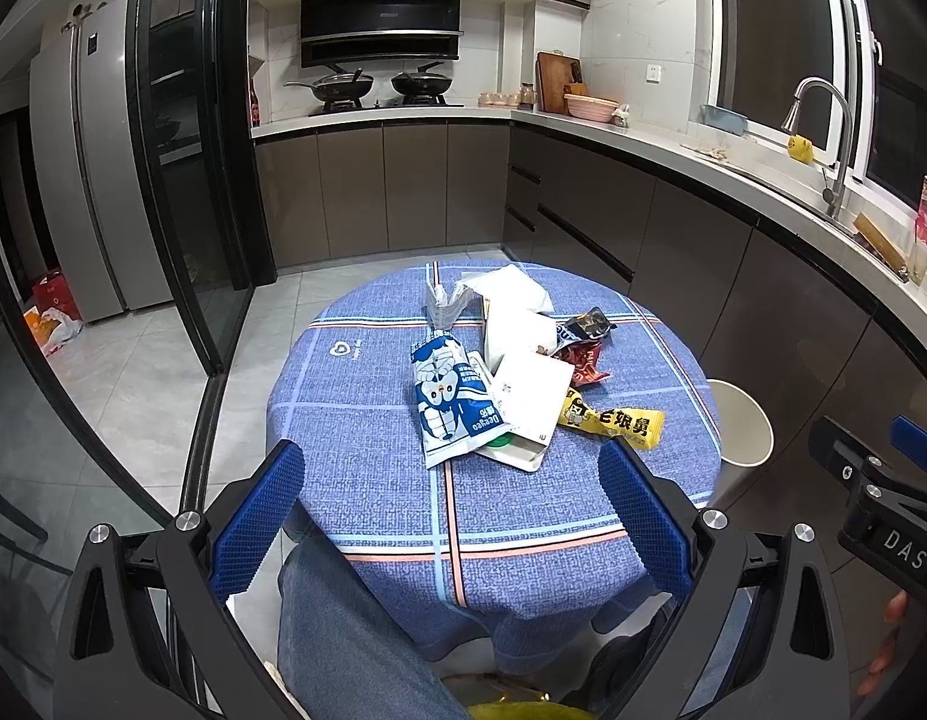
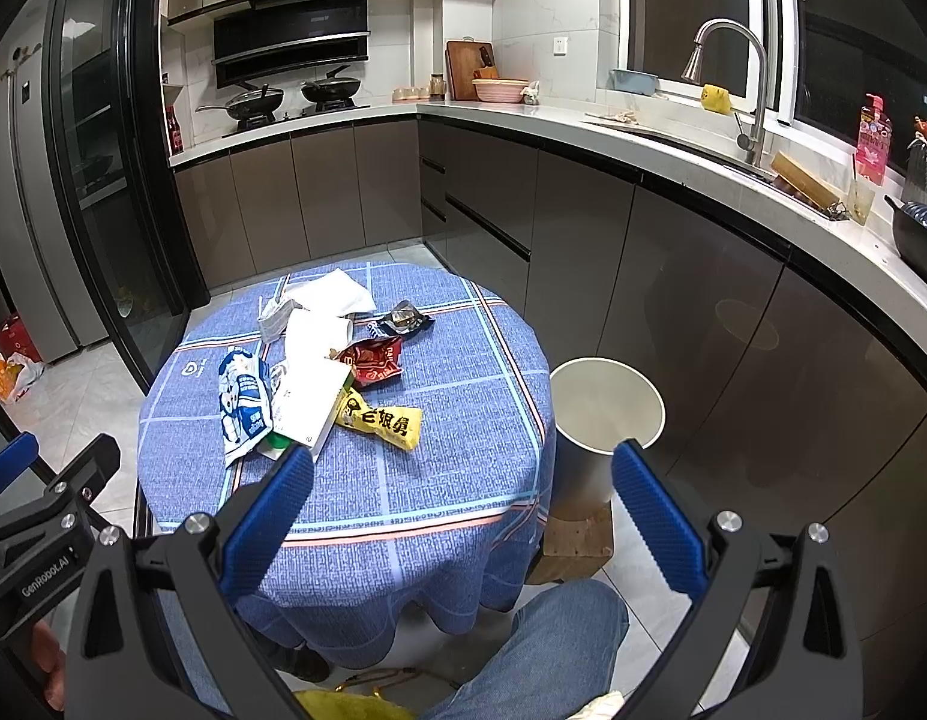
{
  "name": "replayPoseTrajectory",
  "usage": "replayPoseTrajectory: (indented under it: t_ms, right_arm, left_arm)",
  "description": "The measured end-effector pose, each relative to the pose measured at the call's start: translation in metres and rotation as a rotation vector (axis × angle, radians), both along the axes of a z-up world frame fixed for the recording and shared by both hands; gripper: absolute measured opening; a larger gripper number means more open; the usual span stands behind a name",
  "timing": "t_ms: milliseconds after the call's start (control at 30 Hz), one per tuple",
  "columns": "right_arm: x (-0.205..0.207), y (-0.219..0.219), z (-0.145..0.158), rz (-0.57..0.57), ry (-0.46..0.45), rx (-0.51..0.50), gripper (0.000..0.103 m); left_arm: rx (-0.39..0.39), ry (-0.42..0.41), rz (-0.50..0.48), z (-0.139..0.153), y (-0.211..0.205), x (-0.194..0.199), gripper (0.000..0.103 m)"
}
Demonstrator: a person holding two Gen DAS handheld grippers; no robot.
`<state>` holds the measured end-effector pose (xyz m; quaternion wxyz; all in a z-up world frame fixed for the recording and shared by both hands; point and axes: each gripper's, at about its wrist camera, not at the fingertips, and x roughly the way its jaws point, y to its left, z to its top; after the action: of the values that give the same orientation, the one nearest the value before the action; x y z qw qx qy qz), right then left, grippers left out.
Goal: Collect trash
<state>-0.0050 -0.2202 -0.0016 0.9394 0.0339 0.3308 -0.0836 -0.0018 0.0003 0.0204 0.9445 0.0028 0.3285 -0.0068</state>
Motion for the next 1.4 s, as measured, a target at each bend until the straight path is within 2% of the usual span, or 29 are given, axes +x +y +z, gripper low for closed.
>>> replayPoseTrajectory:
  t_ms: [667, 1233, 1400]
  right_arm:
    - [0.008, -0.004, 0.002, -0.005, 0.006, 0.003, 0.1]
    - [0.026, -0.006, -0.016, 0.001, 0.047, 0.013, 0.1]
    - [0.036, -0.005, -0.025, 0.043, 0.033, 0.014, 0.1]
  left_arm:
    - [-0.002, 0.018, -0.002, -0.009, -0.003, 0.007, 0.095]
    - [-0.001, 0.059, -0.001, -0.021, -0.002, 0.026, 0.095]
    - [-0.042, 0.057, -0.018, -0.029, 0.006, 0.037, 0.095]
